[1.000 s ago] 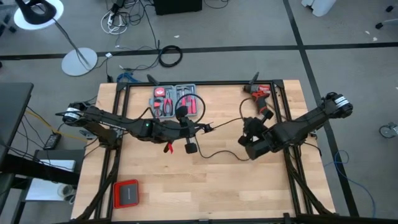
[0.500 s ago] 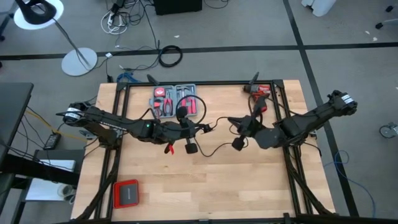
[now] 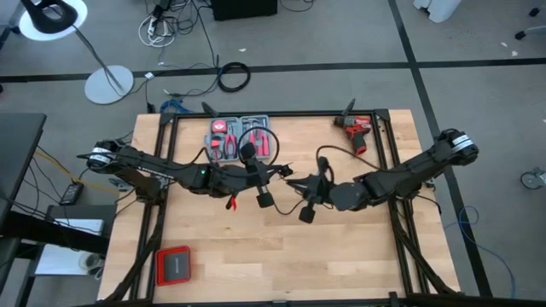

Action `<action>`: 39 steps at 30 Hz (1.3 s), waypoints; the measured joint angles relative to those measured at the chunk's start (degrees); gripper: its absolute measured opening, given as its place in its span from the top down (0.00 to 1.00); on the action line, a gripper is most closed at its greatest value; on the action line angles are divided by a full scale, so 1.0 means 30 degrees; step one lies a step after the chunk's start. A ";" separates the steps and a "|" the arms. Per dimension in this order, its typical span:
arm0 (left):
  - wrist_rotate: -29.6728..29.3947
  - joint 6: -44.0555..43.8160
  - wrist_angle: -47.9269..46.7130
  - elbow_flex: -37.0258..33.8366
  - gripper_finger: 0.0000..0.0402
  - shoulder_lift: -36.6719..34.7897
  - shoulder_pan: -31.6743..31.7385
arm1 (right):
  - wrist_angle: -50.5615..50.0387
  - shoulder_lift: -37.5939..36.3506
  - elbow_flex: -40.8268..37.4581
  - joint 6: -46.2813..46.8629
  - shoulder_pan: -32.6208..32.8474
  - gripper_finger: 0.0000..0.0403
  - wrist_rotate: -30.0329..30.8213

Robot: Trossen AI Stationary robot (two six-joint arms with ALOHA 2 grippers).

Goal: Coil cords

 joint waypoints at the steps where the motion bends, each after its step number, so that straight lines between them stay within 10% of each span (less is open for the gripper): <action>1: 0.0000 -0.0002 0.0148 0.0000 1.00 0.0000 0.0000 | 0.0257 0.0215 0.0000 -0.0037 -0.0069 0.99 -0.0190; 14: 0.1128 0.0048 0.3582 0.0000 1.00 0.0007 0.0000 | -0.0208 0.1413 0.0015 0.0641 -0.0317 0.99 -0.1382; 39: 0.4088 -0.0975 0.2976 0.0000 1.00 0.0015 -0.0036 | -0.8768 -0.1374 0.0015 0.3352 0.1332 0.97 0.4046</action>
